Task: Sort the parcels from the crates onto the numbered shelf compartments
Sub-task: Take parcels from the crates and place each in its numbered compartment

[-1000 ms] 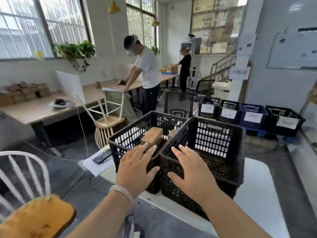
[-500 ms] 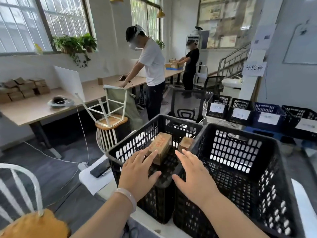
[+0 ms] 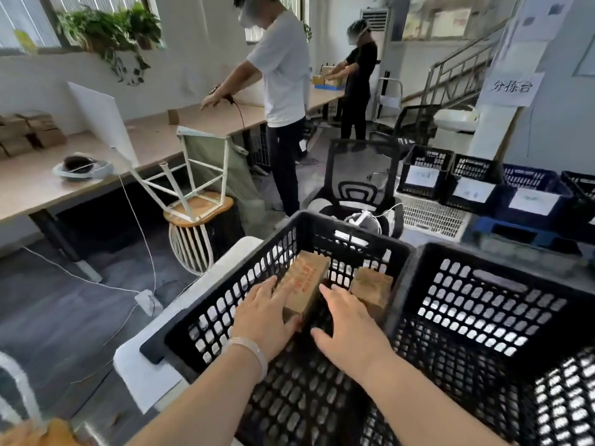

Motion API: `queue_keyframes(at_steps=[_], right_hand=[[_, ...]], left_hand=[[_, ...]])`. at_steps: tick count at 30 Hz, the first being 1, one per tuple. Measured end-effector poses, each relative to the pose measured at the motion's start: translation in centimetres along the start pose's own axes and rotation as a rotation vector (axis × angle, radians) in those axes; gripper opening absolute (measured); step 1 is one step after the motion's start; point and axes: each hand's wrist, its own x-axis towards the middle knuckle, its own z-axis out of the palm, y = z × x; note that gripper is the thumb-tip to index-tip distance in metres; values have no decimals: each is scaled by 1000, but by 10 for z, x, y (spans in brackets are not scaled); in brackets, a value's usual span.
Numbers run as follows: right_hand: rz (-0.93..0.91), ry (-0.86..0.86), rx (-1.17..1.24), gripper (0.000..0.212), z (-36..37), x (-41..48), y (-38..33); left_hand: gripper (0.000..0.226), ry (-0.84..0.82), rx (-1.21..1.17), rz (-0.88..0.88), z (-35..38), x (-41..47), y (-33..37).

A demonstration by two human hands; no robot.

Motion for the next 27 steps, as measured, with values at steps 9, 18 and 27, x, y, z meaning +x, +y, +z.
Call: queue_keyframes(at_steps=[9,18,27], right_hand=[[401,-179,196,74,54,113,10],[749,-197,494,72,119,179,32],[741,112,834,46,102,173,22]], left_hand=[[66,-304,-184,-105,55,106,-34],[78,-410,-334,-169,102,150,-55],[68,-331,-528,-207,91,156,-46]])
